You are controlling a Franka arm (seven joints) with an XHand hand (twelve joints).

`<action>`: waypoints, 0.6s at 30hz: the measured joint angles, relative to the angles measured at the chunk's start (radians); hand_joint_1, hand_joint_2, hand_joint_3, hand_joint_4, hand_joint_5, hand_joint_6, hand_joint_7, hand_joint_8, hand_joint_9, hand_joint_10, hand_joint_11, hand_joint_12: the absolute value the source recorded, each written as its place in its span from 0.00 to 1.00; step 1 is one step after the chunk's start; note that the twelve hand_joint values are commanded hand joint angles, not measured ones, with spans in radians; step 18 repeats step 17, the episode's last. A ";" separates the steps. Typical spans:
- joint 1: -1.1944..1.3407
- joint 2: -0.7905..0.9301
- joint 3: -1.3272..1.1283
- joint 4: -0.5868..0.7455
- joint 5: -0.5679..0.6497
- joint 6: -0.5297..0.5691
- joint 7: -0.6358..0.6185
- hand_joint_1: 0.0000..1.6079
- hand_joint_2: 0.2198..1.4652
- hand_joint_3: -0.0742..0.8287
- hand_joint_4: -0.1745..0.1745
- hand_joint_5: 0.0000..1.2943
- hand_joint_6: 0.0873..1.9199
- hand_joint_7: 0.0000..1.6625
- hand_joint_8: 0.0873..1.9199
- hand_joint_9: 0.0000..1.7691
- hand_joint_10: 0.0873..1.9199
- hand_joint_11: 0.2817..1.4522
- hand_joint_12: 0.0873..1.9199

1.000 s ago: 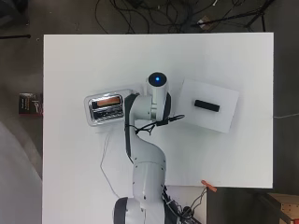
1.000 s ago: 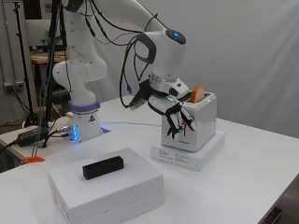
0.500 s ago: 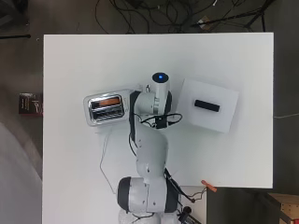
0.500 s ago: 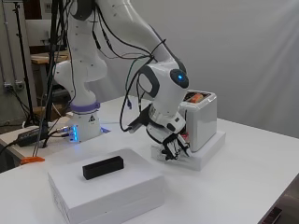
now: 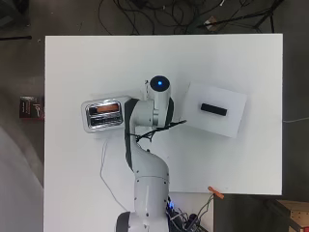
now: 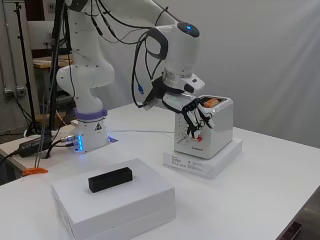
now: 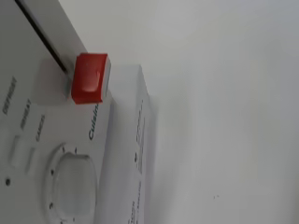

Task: Teleoperate dual arm-hand system to toast a bread

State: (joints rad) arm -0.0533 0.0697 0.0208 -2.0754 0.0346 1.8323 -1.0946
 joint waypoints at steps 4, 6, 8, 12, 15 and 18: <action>0.005 -0.121 0.006 0.050 -0.014 -0.048 -0.007 0.00 0.66 0.08 0.35 0.38 0.00 0.41 0.06 0.43 0.08 0.21 0.07; 0.008 -0.199 0.011 0.072 -0.019 -0.070 0.009 0.00 0.66 0.08 0.37 0.38 0.00 0.44 0.00 0.43 0.00 0.21 0.00; 0.012 -0.277 0.020 0.067 -0.032 -0.095 0.045 0.00 0.66 0.08 0.38 0.39 0.00 0.45 0.00 0.44 0.00 0.21 0.00; 0.017 -0.387 0.051 0.044 -0.104 -0.156 0.120 0.00 0.67 0.08 0.40 0.41 0.00 0.46 0.00 0.44 0.00 0.21 0.00; 0.018 -0.394 0.065 0.037 -0.127 -0.178 0.143 0.00 0.66 0.08 0.36 0.35 0.00 0.39 0.00 0.40 0.00 0.21 0.00; 0.017 -0.389 0.058 0.032 -0.119 -0.175 0.147 0.00 0.66 0.08 0.31 0.28 0.00 0.34 0.00 0.37 0.00 0.21 0.00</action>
